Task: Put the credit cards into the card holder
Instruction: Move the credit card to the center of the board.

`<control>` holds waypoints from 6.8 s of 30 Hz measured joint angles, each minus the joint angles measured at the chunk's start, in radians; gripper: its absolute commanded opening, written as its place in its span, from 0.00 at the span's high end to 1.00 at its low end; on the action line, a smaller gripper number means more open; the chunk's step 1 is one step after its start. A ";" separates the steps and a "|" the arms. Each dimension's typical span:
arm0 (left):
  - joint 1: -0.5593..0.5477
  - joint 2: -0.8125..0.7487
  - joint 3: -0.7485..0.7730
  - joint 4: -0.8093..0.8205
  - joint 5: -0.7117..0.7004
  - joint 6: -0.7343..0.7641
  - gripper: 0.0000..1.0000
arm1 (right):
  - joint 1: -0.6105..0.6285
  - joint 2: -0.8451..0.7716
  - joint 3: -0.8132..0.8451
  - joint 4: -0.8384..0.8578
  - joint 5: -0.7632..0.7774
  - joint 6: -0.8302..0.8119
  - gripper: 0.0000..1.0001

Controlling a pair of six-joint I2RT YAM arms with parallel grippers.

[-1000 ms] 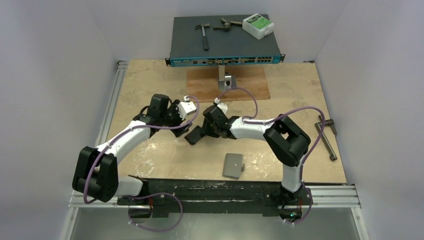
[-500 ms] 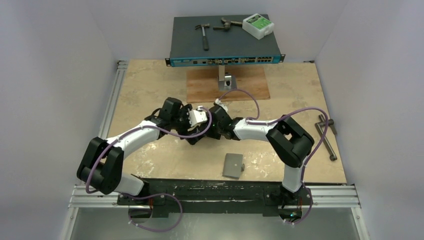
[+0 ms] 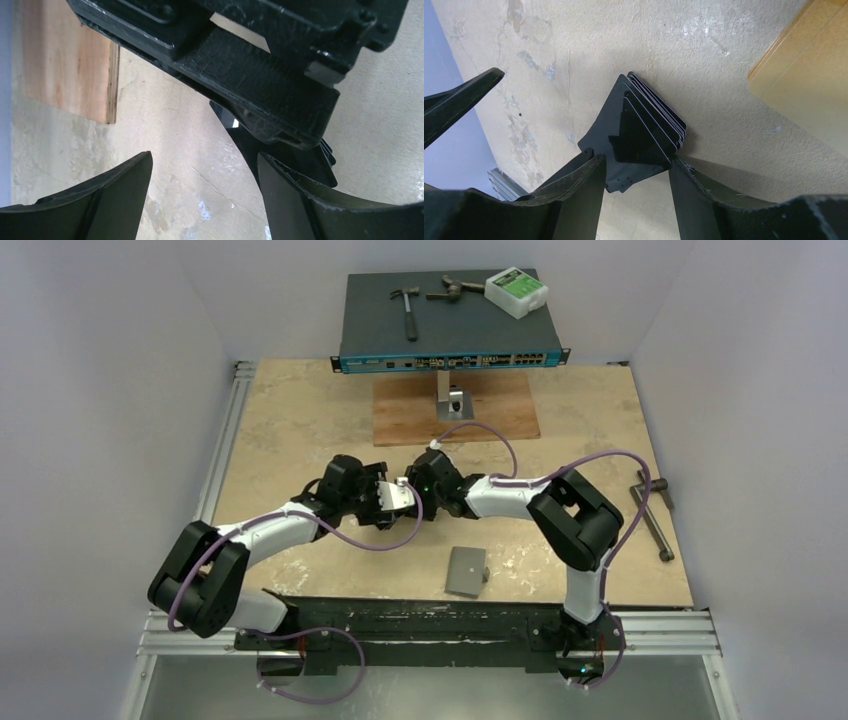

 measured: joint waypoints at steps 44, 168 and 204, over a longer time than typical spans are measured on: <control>0.295 -0.123 0.358 -0.655 0.371 -0.155 0.25 | 0.041 0.074 0.204 -0.266 0.226 0.008 0.46; 0.129 -0.047 0.204 -0.591 0.376 0.233 0.19 | -0.125 -0.024 -0.053 0.133 -0.248 -0.570 0.35; 0.066 -0.092 -0.174 -0.098 0.565 0.813 0.43 | -0.176 0.023 -0.097 0.266 -0.547 -0.662 0.47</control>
